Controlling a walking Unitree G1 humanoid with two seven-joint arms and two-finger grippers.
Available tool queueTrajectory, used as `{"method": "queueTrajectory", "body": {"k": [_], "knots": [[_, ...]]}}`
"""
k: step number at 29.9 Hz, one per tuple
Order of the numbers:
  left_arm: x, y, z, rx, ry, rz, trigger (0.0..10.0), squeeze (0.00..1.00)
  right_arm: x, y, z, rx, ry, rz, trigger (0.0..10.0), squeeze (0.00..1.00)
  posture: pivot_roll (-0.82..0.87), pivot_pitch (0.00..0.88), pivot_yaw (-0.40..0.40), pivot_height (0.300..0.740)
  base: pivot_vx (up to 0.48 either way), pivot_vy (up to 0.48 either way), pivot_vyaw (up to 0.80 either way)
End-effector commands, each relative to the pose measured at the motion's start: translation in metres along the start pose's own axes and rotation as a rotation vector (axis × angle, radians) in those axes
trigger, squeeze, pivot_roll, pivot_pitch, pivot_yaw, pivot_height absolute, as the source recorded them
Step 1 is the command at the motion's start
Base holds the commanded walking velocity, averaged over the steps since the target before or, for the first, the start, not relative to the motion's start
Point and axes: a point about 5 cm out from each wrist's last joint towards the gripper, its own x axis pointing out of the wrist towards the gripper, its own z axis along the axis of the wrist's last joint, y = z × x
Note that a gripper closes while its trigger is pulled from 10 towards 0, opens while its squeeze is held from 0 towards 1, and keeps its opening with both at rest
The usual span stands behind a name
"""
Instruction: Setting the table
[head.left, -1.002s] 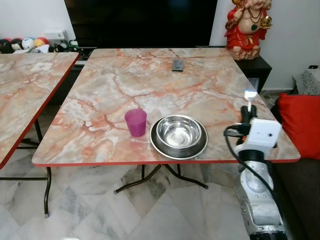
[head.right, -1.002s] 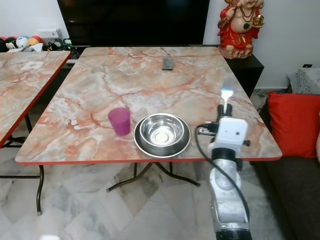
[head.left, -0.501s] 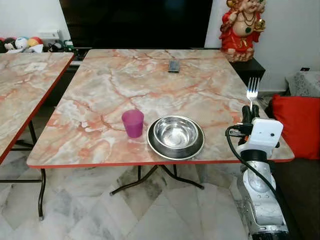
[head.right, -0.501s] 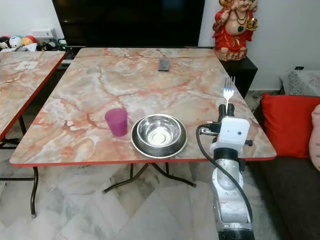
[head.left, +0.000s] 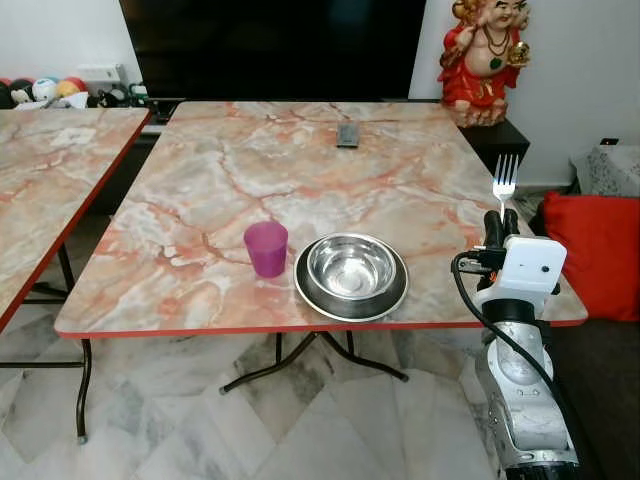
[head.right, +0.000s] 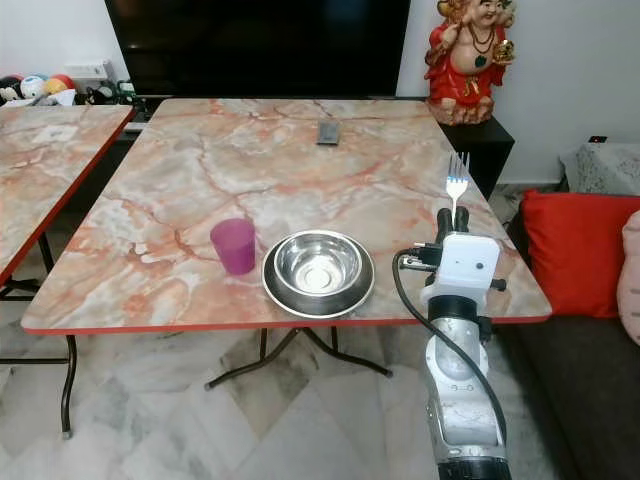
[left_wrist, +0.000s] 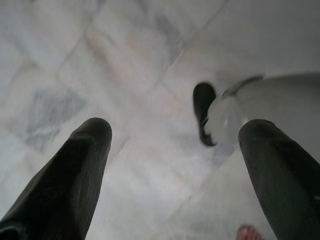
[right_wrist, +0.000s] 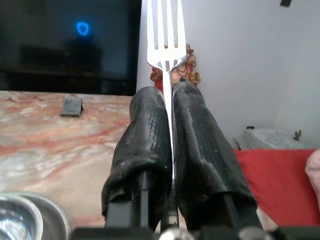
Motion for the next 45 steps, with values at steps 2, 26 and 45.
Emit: {"method": "queueTrajectory", "body": {"k": [2, 26, 45], "knots": [[0.001, -0.003, 0.003, 0.016, -0.010, -0.010, 10.0, 0.00, 0.000, -0.003, -0.003, -0.006, 0.016, -0.009, 10.0, 0.00, 0.00, 0.050, -0.013, 0.740, 0.306, 0.000, 0.00], [0.002, -0.004, 0.005, 0.002, -0.021, -0.008, 10.0, 0.00, -0.001, -0.001, -0.009, -0.015, 0.052, 0.002, 10.0, 0.00, 0.00, 0.069, -0.019, 0.740, 0.298, 0.000, 0.00], [0.003, -0.009, 0.002, 0.002, 0.012, -0.017, 10.0, 0.00, -0.024, 0.003, -0.065, -0.015, 0.502, 0.065, 10.0, 0.00, 0.00, 0.084, -0.010, 0.740, 0.000, 0.000, 0.00]]}}
